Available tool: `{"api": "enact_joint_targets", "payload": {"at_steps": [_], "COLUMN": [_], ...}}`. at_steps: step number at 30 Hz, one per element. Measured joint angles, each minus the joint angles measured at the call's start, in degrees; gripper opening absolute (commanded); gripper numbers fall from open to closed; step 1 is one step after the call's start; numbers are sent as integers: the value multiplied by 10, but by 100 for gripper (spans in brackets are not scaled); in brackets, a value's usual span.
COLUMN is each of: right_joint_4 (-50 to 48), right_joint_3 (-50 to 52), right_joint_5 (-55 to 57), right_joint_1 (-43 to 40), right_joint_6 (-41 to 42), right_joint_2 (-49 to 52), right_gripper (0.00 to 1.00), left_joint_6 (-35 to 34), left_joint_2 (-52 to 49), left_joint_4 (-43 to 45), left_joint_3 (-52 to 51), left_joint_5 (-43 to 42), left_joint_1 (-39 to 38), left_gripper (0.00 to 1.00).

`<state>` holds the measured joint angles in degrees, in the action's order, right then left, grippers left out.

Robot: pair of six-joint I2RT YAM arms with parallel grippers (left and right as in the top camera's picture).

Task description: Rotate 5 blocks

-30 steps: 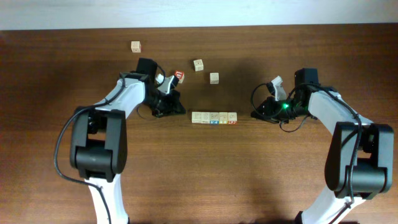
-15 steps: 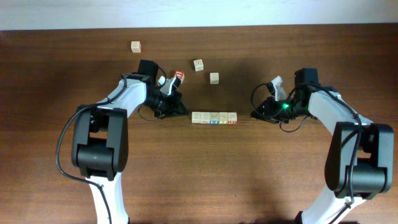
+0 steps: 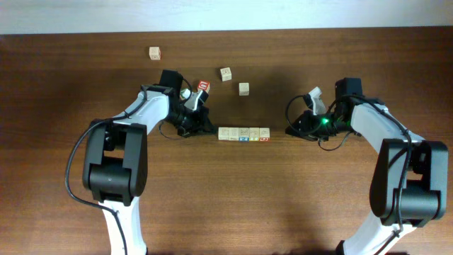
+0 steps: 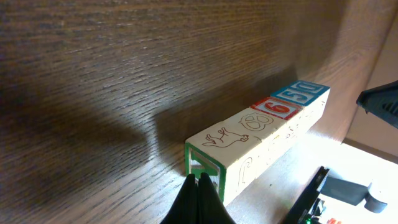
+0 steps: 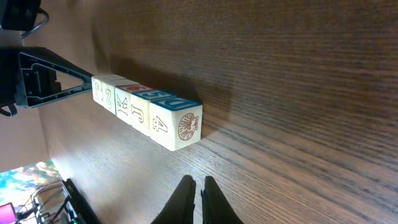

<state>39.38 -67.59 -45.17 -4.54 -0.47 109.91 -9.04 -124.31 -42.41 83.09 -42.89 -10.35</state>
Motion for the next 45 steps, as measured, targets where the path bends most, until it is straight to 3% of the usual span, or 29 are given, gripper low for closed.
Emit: {"api": "enact_joint_targets", "payload": {"at_steps": [33, 45], "right_joint_4": [4, 8], "right_joint_3": [0, 0], "right_joint_5": [0, 0], "right_joint_1": [0, 0], "right_joint_6": [2, 2], "right_joint_2": [0, 0], "right_gripper": [7, 7], "left_joint_6": [-2, -13], "left_joint_2": [0, 0], "left_joint_4": [-15, -6], "left_joint_3": [0, -1], "left_joint_5": [0, 24], "left_joint_1": [0, -33], "left_gripper": [0, 0]}}
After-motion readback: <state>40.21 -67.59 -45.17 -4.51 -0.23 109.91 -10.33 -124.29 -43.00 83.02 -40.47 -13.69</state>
